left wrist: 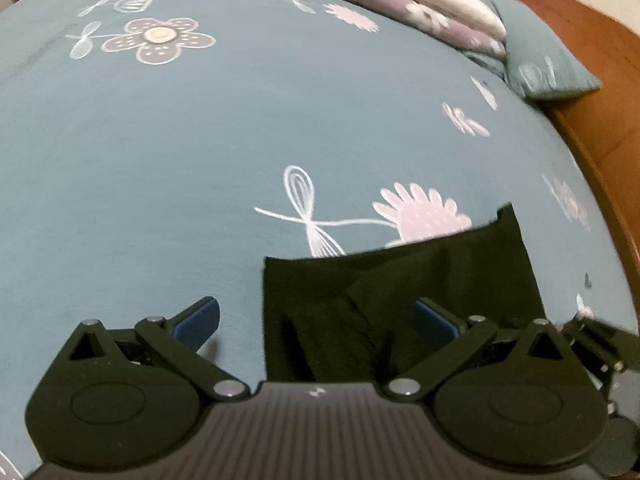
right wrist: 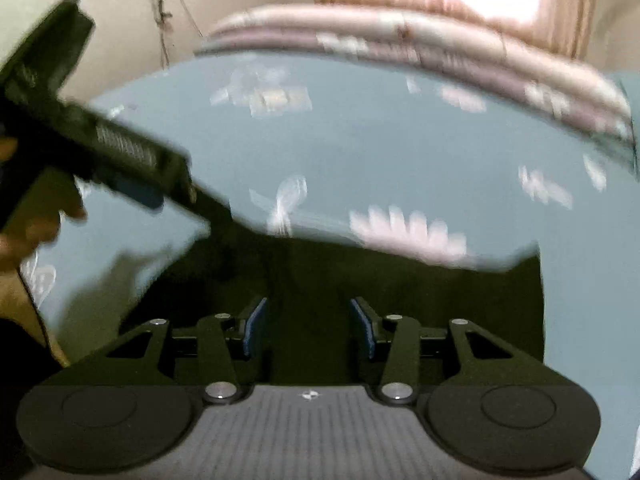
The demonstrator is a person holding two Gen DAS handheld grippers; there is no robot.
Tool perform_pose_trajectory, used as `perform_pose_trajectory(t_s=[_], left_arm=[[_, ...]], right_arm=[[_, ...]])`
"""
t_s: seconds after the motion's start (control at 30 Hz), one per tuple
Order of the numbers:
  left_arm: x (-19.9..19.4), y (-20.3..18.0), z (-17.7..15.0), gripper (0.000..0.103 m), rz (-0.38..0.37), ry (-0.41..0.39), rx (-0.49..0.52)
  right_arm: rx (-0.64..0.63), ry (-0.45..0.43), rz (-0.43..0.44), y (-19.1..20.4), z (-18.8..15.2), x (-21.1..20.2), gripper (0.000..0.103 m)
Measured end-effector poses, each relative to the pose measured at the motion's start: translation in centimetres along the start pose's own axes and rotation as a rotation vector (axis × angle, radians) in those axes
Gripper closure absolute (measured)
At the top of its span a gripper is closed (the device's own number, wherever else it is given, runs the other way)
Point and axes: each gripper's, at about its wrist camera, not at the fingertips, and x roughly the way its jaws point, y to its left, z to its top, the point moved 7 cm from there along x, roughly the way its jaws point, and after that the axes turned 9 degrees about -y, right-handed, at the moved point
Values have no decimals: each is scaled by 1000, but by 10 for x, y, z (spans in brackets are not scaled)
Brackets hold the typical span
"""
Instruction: Fold clothes
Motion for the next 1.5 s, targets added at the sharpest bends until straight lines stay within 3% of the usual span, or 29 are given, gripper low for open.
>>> perform_pose_trajectory(t_s=[0.07, 0.13, 0.23, 0.33, 0.47, 0.83, 1.1, 1.2, 1.33, 1.43, 1.5], left_arm=[[-1, 6, 2, 1, 12, -7, -11], [-1, 11, 3, 1, 21, -12, -18], [-3, 16, 4, 1, 23, -20, -30], [-3, 20, 6, 1, 30, -23, -40], [-1, 20, 7, 1, 24, -21, -43], [0, 9, 3, 1, 18, -10, -8], [0, 5, 2, 1, 13, -7, 0], [-2, 3, 2, 1, 4, -12, 2], [-4, -3, 2, 1, -5, -16, 13], [-8, -13, 2, 1, -21, -26, 28], [-11, -26, 1, 1, -54, -29, 50]], right_arm=[[-31, -16, -11, 6, 13, 16, 52], [-31, 21, 0, 13, 14, 39, 54], [-14, 63, 4, 18, 5, 67, 64], [10, 94, 4, 20, -5, 90, 66], [39, 78, 25, 16, -2, 76, 66], [-49, 52, 50, 44, 7, 32, 61], [-32, 136, 135, 75, -23, 36, 58], [-61, 112, 128, 82, -28, 34, 56], [-33, 85, 176, 62, -19, 7, 56], [-33, 47, 107, 21, -12, -16, 56], [2, 31, 16, -23, -10, -23, 56]])
